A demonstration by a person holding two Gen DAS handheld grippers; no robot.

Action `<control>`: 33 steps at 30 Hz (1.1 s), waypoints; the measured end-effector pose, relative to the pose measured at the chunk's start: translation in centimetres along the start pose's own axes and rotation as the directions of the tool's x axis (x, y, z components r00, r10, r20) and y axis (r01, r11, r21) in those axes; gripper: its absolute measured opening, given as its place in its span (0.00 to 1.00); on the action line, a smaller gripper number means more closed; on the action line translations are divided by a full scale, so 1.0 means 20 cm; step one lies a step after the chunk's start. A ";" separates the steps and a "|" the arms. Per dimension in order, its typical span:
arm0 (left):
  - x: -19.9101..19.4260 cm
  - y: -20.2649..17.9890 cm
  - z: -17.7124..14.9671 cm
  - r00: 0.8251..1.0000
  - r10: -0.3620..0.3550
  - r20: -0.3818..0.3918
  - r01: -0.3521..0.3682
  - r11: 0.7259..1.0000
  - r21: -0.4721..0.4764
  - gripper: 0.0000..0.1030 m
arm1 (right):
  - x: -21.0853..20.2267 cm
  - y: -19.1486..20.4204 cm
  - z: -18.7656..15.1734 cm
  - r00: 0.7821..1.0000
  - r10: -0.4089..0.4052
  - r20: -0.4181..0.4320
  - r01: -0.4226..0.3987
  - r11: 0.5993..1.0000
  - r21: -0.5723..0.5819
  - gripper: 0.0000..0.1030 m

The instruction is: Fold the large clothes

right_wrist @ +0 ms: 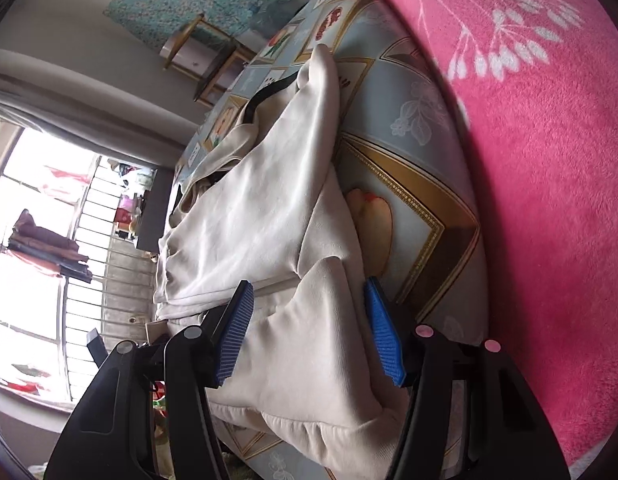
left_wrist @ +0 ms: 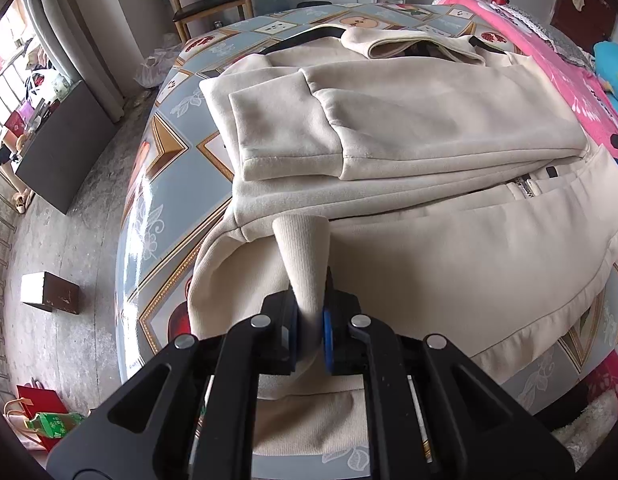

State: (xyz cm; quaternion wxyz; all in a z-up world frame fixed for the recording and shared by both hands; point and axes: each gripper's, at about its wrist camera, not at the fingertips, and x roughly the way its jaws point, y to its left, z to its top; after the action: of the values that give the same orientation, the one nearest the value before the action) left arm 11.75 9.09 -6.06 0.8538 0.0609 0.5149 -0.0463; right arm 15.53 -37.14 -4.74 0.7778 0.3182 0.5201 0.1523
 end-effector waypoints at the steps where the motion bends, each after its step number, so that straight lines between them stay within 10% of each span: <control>1: 0.00 0.00 0.00 1.000 0.001 -0.001 -0.001 1.000 0.000 0.09 | 0.00 0.00 0.00 1.000 0.018 -0.005 -0.018 1.000 -0.003 0.54; 13: 0.00 -0.01 0.01 1.000 0.017 -0.010 -0.017 1.000 0.001 0.09 | 0.00 -0.08 0.06 0.977 0.212 0.007 -0.212 0.974 0.083 0.54; 33: 0.00 -0.02 0.01 0.999 0.037 -0.016 -0.037 0.999 0.002 0.09 | 0.14 -0.02 0.16 0.975 0.208 -0.080 -0.207 0.978 0.025 0.54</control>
State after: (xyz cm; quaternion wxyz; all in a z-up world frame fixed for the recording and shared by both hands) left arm 11.86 8.66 -6.09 0.8502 0.0716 0.5207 -0.0307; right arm 19.52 -36.86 -6.19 0.7332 0.3705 0.5167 0.2414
